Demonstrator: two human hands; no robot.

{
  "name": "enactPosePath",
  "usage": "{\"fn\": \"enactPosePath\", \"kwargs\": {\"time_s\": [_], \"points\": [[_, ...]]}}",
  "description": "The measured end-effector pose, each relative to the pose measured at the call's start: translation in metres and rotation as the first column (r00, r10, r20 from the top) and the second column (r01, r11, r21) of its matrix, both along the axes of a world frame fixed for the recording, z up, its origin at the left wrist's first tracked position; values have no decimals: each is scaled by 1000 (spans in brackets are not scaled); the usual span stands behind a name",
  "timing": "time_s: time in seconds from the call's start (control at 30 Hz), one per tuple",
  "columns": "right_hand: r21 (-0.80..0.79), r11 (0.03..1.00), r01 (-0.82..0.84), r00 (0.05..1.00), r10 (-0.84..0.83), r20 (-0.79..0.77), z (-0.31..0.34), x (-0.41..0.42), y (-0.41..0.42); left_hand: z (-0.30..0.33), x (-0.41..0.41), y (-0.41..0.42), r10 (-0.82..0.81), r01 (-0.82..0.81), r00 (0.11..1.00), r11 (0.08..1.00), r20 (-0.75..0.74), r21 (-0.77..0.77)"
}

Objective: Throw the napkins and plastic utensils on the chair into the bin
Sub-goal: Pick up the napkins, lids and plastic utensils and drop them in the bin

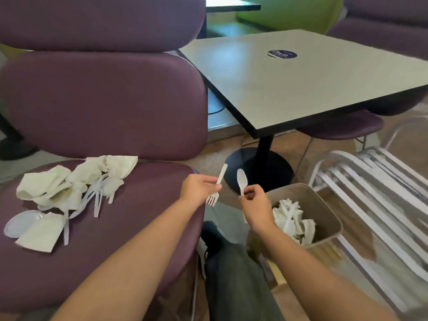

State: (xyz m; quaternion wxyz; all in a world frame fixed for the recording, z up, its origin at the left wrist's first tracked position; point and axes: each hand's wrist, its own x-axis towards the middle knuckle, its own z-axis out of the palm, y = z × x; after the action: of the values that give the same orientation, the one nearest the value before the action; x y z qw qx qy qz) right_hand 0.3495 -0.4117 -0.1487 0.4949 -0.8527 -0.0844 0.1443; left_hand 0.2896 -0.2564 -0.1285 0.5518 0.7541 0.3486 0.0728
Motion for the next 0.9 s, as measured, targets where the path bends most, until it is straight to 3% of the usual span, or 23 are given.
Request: {"fn": "enactPosePath", "kwargs": {"time_s": [0.13,0.5,0.73,0.9], "points": [[7,990,143,988,-142,-54,-11,30,-50,-13,50,-52,-143,136,988,984,-53,-115],[-124,948,295,943,-309,-123,-44,93,-126,-62,134,-150,-257,247,949,966,-183,-77],[-256,955,149,940,-217,-264,-62,103,-135,-92,148,-174,-356,397,869,916,-344,55],[-242,969,57,966,-114,-230,-52,96,-119,-84,135,-158,-285,306,931,950,-229,63]]}}
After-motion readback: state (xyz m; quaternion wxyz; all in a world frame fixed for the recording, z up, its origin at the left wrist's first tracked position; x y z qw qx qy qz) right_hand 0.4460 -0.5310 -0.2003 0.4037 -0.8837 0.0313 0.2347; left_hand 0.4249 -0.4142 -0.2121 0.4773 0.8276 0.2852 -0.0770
